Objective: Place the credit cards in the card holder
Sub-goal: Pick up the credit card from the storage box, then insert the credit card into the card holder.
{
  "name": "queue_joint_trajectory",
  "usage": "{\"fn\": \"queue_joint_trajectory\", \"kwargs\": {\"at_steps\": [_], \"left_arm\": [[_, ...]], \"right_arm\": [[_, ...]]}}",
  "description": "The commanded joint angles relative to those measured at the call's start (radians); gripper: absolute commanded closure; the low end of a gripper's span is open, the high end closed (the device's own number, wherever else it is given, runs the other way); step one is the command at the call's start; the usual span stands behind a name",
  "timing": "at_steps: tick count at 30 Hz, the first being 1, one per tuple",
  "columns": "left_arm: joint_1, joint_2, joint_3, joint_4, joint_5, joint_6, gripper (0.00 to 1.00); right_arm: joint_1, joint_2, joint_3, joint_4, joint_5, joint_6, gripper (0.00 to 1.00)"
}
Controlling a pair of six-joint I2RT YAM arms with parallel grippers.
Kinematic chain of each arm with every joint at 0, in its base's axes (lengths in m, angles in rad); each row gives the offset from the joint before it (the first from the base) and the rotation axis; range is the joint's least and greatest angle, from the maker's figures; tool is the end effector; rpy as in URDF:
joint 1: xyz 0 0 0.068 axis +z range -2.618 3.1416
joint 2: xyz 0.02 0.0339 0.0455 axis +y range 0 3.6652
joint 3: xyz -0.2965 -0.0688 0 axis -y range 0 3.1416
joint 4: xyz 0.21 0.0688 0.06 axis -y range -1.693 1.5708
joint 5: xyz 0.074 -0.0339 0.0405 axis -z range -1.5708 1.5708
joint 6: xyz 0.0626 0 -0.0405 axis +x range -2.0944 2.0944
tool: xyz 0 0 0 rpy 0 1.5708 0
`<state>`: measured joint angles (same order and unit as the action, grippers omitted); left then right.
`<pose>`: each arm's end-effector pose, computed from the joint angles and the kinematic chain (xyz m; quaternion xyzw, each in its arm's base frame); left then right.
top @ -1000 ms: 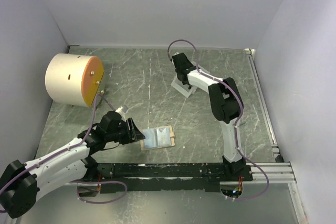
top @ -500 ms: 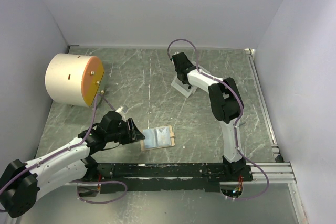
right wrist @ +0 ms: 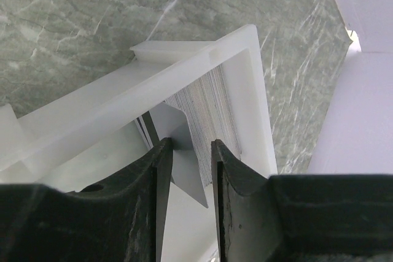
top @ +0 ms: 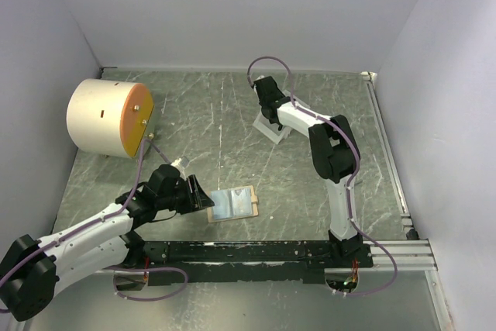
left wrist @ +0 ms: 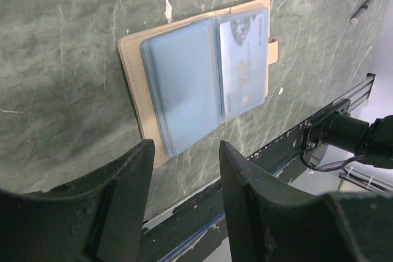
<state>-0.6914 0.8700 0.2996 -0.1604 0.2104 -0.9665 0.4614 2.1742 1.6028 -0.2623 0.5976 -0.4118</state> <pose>0.0985 -0.0985 0.1870 -0.0821 0.9053 -0.3637 0.2033 0.4472 0.1830 0.2014 -0.2809 0.8527 -0.2660 0.3510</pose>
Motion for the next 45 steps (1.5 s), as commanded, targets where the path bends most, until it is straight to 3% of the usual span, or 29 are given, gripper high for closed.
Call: {"fn": "queue_joint_trajectory", "kwargs": {"at_steps": [1,15,20,32,38,45], "left_arm": [[-0.006,-0.002,-0.007,0.03,0.014,-0.002,0.43],[-0.007,0.001,-0.011,0.034,0.014,-0.002,0.43],[-0.006,0.003,-0.011,0.034,0.015,-0.001,0.42],[-0.006,0.005,-0.01,0.031,0.016,-0.001,0.45],[-0.006,0.009,-0.009,0.021,0.01,-0.002,0.61],[-0.006,0.006,-0.019,0.025,0.015,-0.004,0.89]], "right_arm": [[-0.003,-0.049,0.031,0.011,0.01,-0.006,0.69],[0.0,-0.073,0.021,-0.019,-0.041,0.033,0.87],[0.011,-0.116,0.014,-0.064,-0.08,0.075,1.0],[0.039,-0.307,0.0,-0.247,-0.239,0.326,1.0],[0.073,-0.464,-0.104,-0.223,-0.47,0.554,1.0],[0.085,-0.694,-0.353,-0.049,-0.777,0.772,1.0]]}}
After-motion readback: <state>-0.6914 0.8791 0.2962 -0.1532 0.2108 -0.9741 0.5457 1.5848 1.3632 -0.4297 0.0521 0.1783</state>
